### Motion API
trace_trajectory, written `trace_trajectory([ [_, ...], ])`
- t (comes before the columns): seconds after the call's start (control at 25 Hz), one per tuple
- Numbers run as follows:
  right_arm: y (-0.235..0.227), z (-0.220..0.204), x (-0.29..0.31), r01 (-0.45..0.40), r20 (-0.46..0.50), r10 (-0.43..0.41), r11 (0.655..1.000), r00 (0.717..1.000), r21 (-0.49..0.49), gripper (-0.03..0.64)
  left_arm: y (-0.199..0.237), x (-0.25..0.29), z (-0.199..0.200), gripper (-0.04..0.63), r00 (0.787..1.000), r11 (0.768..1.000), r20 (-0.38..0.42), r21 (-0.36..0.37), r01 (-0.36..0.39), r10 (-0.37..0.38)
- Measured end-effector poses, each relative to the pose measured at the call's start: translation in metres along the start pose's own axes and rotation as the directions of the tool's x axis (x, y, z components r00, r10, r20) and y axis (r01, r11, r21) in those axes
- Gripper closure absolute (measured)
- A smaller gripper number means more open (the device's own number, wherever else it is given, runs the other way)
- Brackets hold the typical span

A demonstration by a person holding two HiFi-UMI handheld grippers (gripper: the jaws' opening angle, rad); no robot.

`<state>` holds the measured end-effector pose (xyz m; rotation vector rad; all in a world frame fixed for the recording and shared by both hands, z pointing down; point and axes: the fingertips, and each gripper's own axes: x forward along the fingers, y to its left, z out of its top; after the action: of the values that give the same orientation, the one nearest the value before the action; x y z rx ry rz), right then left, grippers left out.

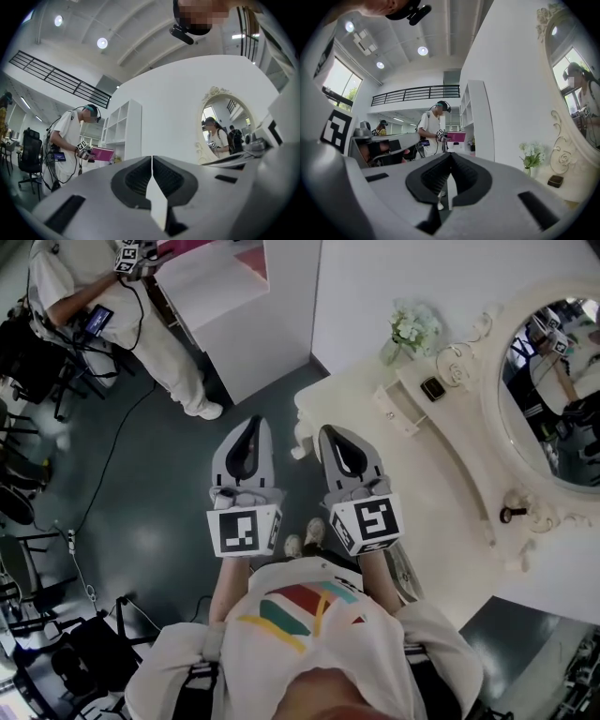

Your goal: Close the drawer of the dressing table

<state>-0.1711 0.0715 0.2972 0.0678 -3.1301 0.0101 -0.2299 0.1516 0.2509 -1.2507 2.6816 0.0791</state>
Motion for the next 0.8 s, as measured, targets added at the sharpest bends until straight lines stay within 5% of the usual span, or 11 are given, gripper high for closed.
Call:
trace_trajectory([
  [0.4,-0.084,-0.002,-0.020,0.173,-0.006,-0.173,0.985,0.985,0.018,0.617,-0.066,0.067,-0.005,0.586,0.989,0.989,0.008,0.006,0.148,-0.148],
  [0.8,-0.187,-0.013,-0.088,0.461,0.001,-0.462,0.886,0.887,0.047,0.617,-0.179,0.114,-0.027,0.586,0.919,0.919,0.000,0.026,0.394,-0.394],
])
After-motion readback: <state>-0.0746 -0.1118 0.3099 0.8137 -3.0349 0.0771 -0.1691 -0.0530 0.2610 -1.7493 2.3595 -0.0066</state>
